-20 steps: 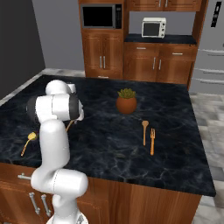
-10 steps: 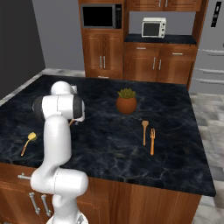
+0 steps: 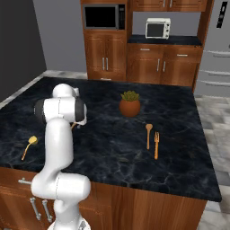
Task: Organize the utensils by type. Pick up the wooden spoons from the counter and place them in the open cabinet. Then pick up the metallic utensils from the counter and place them in the open drawer.
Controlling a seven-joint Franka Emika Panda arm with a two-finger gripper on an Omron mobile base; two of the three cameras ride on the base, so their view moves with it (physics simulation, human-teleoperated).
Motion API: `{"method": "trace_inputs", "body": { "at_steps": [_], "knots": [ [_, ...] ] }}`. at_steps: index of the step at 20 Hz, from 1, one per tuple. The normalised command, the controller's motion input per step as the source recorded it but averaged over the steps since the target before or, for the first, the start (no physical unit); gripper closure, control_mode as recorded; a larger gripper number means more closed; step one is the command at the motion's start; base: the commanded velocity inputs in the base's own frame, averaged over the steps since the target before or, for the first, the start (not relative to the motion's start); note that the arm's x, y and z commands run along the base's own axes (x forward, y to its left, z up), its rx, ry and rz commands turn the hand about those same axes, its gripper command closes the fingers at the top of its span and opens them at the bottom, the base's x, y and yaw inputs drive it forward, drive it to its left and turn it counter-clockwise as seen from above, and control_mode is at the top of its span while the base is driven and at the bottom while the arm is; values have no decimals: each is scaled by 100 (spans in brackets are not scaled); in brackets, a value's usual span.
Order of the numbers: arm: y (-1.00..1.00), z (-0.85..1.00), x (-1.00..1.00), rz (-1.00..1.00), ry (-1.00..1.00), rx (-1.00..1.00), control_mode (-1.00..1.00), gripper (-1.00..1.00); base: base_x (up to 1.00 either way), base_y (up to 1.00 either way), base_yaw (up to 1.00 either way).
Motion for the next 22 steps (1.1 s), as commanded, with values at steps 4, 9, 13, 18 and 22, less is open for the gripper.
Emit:
{"method": "trace_inputs", "body": {
  "at_steps": [4, 9, 13, 18, 22],
  "knots": [
    [0, -30, 0, -12, 0, -4, -100, 100, 0, 0, 0],
    [-5, -25, -17, -5, -3, 0, -100, 100, 0, 0, 0],
    [-14, -7, -30, -1, -12, 0, -100, 100, 0, 0, 0],
    [-27, 15, -22, -1, -11, 8, -100, 100, 0, 0, 0],
    [-20, 56, -26, 0, -17, 19, -100, 100, 0, 0, 0]
  ]
}}
